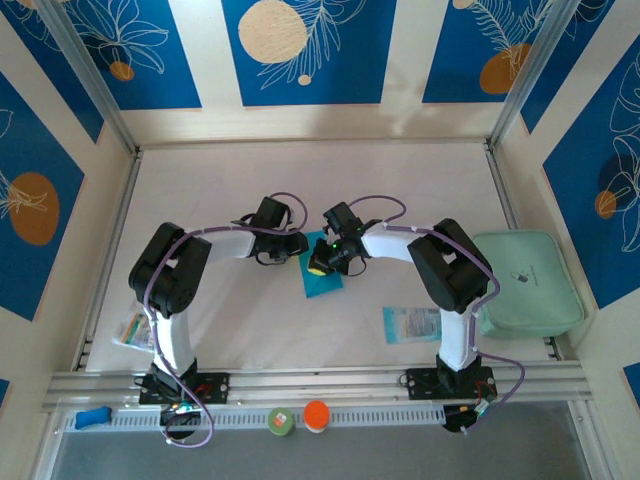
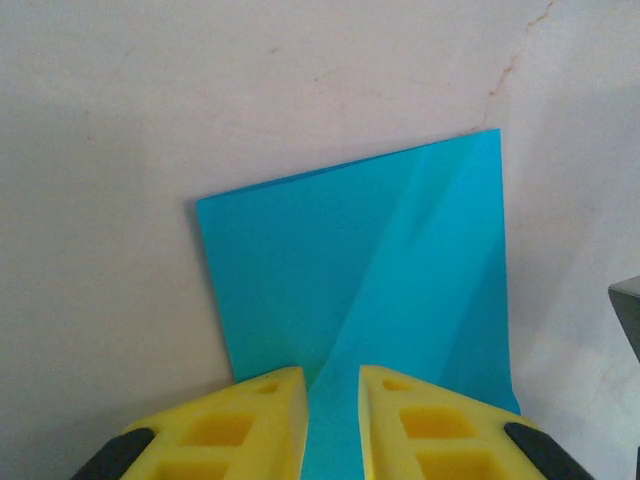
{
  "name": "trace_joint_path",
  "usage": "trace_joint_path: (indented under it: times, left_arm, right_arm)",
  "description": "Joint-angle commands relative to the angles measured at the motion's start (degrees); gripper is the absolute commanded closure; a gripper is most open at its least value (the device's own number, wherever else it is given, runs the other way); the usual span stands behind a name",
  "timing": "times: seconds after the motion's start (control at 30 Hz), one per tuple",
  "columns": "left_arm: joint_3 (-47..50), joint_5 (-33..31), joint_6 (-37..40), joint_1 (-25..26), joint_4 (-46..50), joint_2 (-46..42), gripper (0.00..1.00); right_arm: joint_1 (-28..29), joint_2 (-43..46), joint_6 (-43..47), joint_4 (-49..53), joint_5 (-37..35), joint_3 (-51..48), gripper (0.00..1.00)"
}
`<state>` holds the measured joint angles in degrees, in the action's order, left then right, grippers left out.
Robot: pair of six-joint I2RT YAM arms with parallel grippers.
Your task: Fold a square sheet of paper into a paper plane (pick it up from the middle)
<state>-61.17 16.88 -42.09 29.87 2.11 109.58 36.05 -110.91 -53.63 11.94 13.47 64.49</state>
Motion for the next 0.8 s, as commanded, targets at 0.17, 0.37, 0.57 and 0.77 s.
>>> trace_joint_path:
  times: [0.17, 0.37, 0.57, 0.77]
  left_arm:
    - [1.8, -0.8, -0.3, -0.2, 3.2, 1.6, 0.76]
    - [1.7, -0.8, -0.3, -0.2, 3.2, 1.5, 0.76]
    - [1.8, -0.8, -0.3, -0.1, 3.2, 1.6, 0.76]
    - [1.8, -0.8, -0.2, -0.2, 3.2, 1.5, 0.76]
  right_arm:
    - [0.5, -1.5, 0.6, 0.8, 0.1, 1.7, 1.00]
    - [0.5, -1.6, 1.3, 1.2, 0.5, 1.8, 1.00]
    - [0.4, -1.8, 2.1, 1.6, 0.8, 1.9, 1.00]
    - [0.4, -2.2, 2.2, 2.2, 1.0, 2.3, 1.00]
